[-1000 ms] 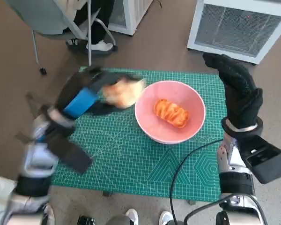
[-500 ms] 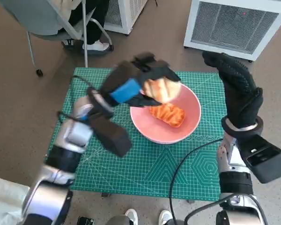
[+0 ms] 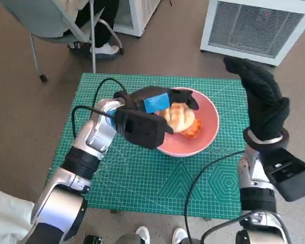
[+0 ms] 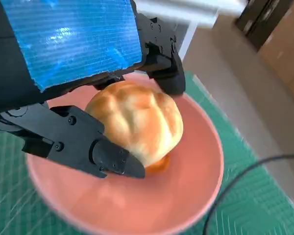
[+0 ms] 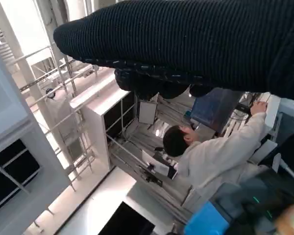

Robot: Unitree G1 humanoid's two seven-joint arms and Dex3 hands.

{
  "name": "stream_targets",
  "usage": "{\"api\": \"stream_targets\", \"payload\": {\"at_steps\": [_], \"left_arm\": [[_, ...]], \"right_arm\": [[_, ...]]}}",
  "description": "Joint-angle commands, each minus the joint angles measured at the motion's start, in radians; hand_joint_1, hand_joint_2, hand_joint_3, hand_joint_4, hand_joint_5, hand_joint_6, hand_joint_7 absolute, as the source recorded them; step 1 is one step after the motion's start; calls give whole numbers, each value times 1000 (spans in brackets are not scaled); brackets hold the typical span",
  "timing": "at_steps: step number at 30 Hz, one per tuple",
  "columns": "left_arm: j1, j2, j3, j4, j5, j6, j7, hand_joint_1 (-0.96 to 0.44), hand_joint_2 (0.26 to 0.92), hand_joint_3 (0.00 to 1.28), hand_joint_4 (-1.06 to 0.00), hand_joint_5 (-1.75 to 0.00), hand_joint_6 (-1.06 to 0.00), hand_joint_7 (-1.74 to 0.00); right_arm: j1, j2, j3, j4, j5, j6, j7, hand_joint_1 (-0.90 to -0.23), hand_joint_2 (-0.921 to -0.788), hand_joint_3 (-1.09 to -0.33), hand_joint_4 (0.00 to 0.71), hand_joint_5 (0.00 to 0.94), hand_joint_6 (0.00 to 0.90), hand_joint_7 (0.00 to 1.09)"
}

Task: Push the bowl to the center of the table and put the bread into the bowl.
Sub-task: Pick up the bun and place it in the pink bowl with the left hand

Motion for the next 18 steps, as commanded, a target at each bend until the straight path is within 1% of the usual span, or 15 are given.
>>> {"api": "stream_targets", "payload": {"at_steps": [1,4,9,10,15,18], "left_arm": [[28,3,26,-43,-33,-31,36,-348,920,57,-194,-21,-113,-305],[51,-1,50,-41,-44,-96,107,-369,921,65,-136,-7,-71,-277],[82,-20,110,-33,-88,-199,228,-400,921,98,-109,-3,-63,-268],[87,-26,122,-30,-100,-212,244,-403,921,101,-110,-3,-66,-269],[117,-76,196,-12,-166,-335,381,-415,921,138,-142,-17,-106,-277],[127,-100,228,-4,-205,-386,424,-416,921,212,-194,-36,-140,-286]], "right_arm": [[7,-8,-9,3,-12,14,-15,-627,-921,-805,391,1,308,187],[3,-8,-10,1,-18,14,-24,-627,-921,-804,392,2,308,187],[-6,-9,-11,-1,-29,16,-39,-628,-921,-802,390,0,309,186],[-8,-8,-11,-2,-30,17,-41,-629,-921,-802,390,0,309,186],[-27,-8,-12,3,-27,31,-49,-631,-921,-799,390,0,311,186],[-37,-8,-14,6,-19,42,-47,-637,-921,-794,390,1,314,186]]}}
